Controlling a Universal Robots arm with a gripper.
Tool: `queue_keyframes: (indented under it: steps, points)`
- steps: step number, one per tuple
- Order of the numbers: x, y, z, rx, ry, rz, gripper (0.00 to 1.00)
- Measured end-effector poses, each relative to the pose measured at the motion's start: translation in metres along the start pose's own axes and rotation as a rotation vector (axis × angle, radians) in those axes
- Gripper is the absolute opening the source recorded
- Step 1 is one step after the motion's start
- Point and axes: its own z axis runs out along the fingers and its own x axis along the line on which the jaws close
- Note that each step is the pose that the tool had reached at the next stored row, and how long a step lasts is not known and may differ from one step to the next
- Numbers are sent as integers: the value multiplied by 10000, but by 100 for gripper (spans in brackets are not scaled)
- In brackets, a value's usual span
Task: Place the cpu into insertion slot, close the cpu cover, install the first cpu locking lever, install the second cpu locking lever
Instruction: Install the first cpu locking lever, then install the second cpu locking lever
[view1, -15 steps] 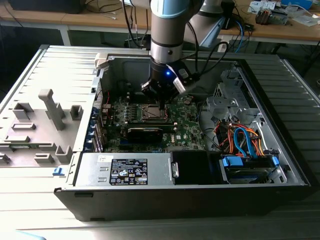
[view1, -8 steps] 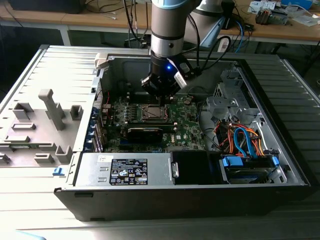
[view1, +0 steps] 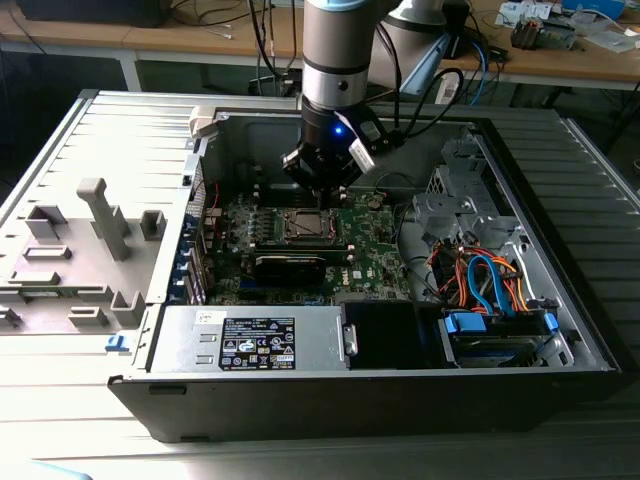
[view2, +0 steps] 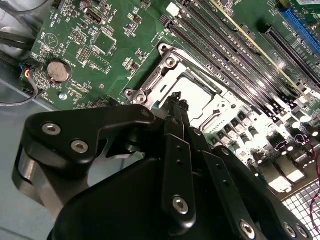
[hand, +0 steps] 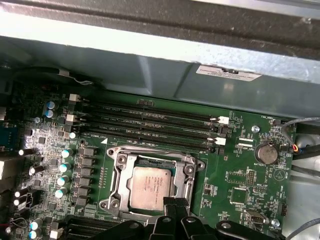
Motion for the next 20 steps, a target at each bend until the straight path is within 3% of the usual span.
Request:
queue_keyframes:
  steps: [6,14,20]
  points:
    - [4,-25,-1,1,0,0,11]
    - [8,-207,7,1,15,2,11]
    - [23,-310,25,-6,15,128,11]
